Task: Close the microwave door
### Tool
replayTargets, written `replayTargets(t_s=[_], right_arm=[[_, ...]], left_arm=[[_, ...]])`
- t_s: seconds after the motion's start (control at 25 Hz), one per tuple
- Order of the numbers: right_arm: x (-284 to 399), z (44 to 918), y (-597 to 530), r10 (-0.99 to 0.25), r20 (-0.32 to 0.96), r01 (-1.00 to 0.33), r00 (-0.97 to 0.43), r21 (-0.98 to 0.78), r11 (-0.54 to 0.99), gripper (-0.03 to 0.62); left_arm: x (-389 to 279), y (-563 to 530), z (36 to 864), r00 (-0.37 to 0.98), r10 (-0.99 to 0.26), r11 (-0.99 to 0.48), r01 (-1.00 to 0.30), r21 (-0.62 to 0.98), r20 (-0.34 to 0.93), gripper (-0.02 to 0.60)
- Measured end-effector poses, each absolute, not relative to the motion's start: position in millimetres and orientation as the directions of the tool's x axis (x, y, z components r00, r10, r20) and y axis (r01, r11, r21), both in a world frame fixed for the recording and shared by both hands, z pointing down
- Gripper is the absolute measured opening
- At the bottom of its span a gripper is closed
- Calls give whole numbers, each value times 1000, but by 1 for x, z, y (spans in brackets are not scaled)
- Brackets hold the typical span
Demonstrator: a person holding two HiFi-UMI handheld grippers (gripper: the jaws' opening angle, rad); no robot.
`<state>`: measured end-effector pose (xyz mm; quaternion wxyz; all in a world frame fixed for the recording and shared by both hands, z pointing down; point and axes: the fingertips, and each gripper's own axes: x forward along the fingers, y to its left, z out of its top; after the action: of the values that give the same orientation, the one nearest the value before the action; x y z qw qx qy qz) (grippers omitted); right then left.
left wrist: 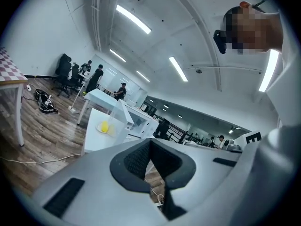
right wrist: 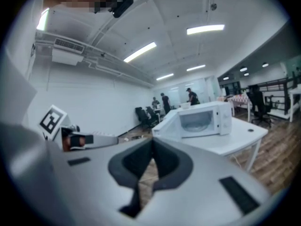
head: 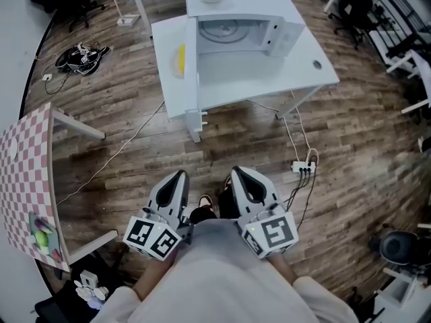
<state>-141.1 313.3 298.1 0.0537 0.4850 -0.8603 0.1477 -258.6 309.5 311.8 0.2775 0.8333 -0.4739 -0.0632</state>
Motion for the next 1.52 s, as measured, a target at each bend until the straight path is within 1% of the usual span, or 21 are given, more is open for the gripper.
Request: replayTargets(t_s=[0.88, 1.16, 1.52], right_arm=[[-79, 300, 229, -751, 174, -765, -636, -270, 585, 21], [-72, 303, 223, -724, 160, -733, -670, -294, 614, 21], [-82, 311, 211, -694, 168, -705, -700, -323, 632, 21]], left_arm=[[-195, 246, 307, 440, -880, -313, -819, 480, 178, 17], [-195, 242, 306, 393, -901, -274, -845, 459, 186, 17], [-210, 230, 309, 352, -914, -235, -863, 446, 201, 17]])
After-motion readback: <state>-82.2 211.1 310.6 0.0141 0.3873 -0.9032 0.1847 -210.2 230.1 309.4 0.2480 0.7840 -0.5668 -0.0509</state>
